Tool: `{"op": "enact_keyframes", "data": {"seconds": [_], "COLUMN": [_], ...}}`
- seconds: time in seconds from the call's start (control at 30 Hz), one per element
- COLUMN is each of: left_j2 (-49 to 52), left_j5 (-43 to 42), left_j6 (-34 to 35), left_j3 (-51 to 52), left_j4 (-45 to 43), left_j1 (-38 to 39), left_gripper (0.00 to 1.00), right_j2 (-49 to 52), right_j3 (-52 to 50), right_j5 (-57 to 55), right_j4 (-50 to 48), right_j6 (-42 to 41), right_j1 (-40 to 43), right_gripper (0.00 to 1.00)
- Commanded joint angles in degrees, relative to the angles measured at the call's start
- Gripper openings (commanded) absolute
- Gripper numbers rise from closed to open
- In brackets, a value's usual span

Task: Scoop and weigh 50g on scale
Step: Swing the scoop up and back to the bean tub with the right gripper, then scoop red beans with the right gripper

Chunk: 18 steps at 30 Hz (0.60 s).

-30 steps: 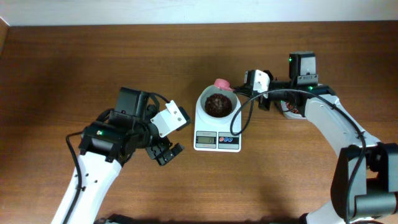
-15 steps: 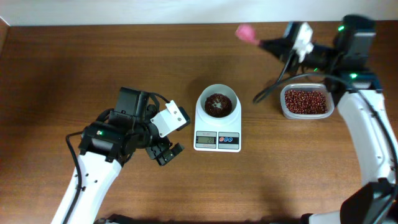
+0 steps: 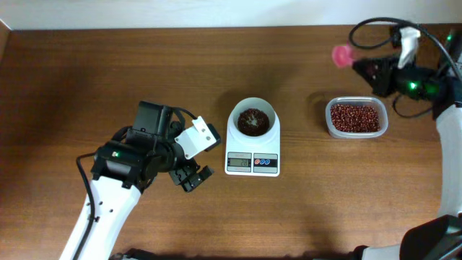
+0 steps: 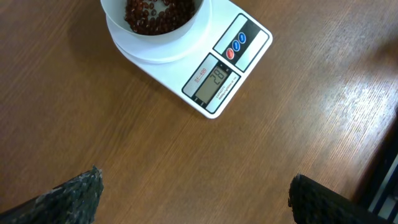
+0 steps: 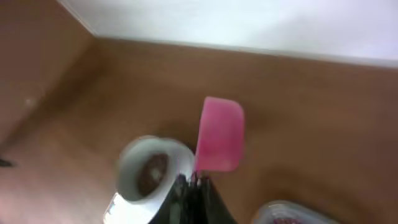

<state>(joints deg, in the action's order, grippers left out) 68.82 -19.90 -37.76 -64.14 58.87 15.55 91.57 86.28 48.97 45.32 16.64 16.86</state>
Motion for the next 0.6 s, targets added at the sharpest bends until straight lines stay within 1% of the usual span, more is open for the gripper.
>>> {"op": "enact_keyframes", "data": {"seconds": [0.0, 0.03, 0.07, 0.2, 0.43, 0.57], "left_j2": [-0.6, -0.6, -0.6, -0.6, -0.6, -0.6], "left_j5": [-0.2, -0.2, -0.2, -0.2, -0.2, -0.2], "left_j6": [-0.5, -0.4, -0.5, -0.5, -0.5, -0.5], "left_j3": [-1.0, -1.0, -1.0, -1.0, -1.0, -1.0], "left_j4": [0.0, 0.0, 0.0, 0.0, 0.0, 0.0], "left_j1": [-0.3, -0.3, -0.3, -0.3, -0.3, -0.3], "left_gripper": [0.99, 0.99, 0.99, 0.99, 0.99, 0.99], "right_j2": [-0.9, -0.8, -0.6, 1.5, 7.3, 9.9], "right_j3": [0.2, 0.2, 0.2, -1.3, -6.0, -6.0], "right_j5": [-21.6, -29.1, -33.0, -40.8, -41.1, -41.4], "right_j4": [5.7, 7.7, 8.8, 10.4, 9.4, 5.6], "right_j6": [4.6, 4.6, 4.6, 4.6, 4.5, 4.5], "right_j1": [0.0, 0.0, 0.0, 0.0, 0.0, 0.0], "right_gripper": [0.04, 0.04, 0.04, 0.04, 0.04, 0.04]}}
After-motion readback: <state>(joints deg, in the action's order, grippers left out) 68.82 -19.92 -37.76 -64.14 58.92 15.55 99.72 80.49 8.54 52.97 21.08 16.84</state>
